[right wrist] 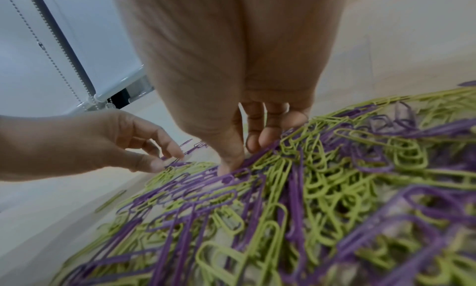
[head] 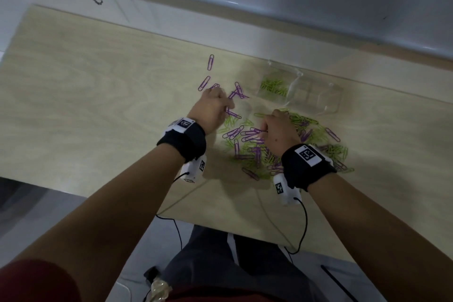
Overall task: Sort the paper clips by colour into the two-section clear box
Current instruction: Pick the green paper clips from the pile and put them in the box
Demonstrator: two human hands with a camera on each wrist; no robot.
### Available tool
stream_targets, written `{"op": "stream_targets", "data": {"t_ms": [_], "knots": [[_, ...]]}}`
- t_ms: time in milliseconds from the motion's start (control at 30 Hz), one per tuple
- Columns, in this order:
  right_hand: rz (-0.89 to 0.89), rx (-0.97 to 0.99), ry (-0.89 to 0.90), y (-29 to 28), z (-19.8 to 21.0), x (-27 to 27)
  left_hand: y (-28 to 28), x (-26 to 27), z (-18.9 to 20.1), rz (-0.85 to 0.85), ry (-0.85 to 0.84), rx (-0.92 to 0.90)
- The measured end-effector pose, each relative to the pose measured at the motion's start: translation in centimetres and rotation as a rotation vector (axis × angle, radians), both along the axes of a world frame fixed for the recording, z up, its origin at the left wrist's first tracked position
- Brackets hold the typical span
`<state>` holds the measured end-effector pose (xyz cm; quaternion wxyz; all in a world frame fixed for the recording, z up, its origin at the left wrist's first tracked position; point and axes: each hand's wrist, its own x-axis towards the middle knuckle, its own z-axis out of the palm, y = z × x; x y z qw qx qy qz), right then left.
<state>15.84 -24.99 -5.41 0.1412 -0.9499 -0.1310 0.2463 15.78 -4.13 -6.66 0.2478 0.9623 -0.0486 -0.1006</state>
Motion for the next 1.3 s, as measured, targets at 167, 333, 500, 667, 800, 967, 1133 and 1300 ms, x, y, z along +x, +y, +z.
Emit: {"op": "stream_targets", "data": {"t_ms": [167,333,500,667,800,967,1133,1300], "knots": [[-0.016,0.022,0.037,-0.3,0.6,0.1,0.1,0.4,-0.2,0.006,-0.014,-0.076],[-0.121,0.230,-0.058,0.4,2.3,1.4,1.5,0.5,0.3,0.256,-0.085,-0.186],[-0.044,0.258,-0.137,2.0,2.4,2.3,0.8,-0.9,1.2,0.278,-0.225,-0.080],[0.019,0.033,-0.056,0.9,1.1,1.3,-2.9,-4.0,0.6,0.086,0.002,-0.100],[0.021,-0.004,0.011,0.6,0.8,0.5,-4.8,-4.6,0.4,0.177,0.169,0.005],[0.137,-0.073,0.008,1.0,0.5,-0.4,-5.4,-4.5,0.2,0.198,0.184,-0.057],[0.220,-0.027,-0.045,-0.5,-0.1,-1.2,-5.1,-4.6,0.7,0.230,0.199,-0.222],[0.067,0.099,0.004,-0.9,0.9,0.1,-3.1,-3.6,3.1,0.439,0.073,-0.527]]}}
